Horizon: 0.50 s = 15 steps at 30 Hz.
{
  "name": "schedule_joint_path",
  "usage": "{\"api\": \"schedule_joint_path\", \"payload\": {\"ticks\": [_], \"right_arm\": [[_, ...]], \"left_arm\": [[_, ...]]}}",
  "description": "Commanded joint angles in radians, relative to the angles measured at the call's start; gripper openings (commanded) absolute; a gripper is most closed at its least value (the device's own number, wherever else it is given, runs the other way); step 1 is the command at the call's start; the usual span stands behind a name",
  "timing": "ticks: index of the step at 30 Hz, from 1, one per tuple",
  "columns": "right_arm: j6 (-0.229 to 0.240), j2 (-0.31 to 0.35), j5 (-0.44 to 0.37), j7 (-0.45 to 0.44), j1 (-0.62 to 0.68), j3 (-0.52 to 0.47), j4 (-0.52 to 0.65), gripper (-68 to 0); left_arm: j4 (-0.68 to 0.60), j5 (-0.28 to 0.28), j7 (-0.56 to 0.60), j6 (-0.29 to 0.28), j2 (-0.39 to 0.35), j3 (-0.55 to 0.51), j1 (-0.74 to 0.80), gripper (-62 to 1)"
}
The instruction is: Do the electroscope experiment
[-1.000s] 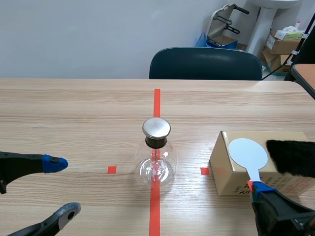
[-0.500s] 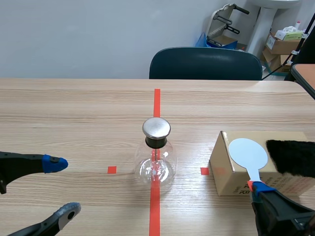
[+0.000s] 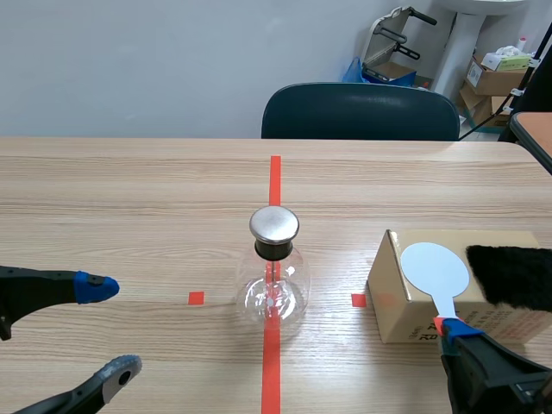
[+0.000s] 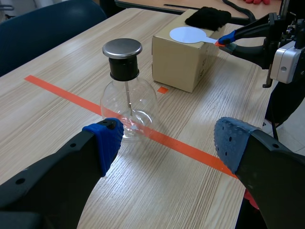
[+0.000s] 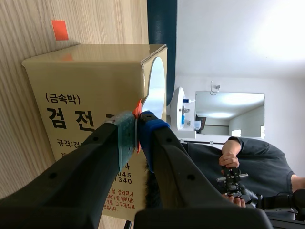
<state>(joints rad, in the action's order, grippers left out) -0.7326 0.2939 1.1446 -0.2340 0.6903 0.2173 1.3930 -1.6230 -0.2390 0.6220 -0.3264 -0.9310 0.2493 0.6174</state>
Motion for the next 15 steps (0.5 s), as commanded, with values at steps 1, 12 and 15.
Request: {"api": "schedule_joint_path", "payload": {"ticks": [1,12,15], "right_arm": [[-0.041,0.011,0.000,0.003,-0.009,-0.006,0.021,-66.4],[-0.042,0.011,0.001,0.003,-0.009,-0.006,0.021,-66.4],[-0.042,0.011,0.001,0.004,-0.009,-0.006,0.021,-66.4]], "left_arm": [[-0.011,-0.007,0.014,-0.002,0.005,-0.003,-0.005,-18.3],[-0.011,-0.007,0.006,0.014,0.006,-0.003,-0.006,-23.4],[-0.005,-0.006,0.006,0.037,0.005,-0.003,-0.009,-31.4]]}}
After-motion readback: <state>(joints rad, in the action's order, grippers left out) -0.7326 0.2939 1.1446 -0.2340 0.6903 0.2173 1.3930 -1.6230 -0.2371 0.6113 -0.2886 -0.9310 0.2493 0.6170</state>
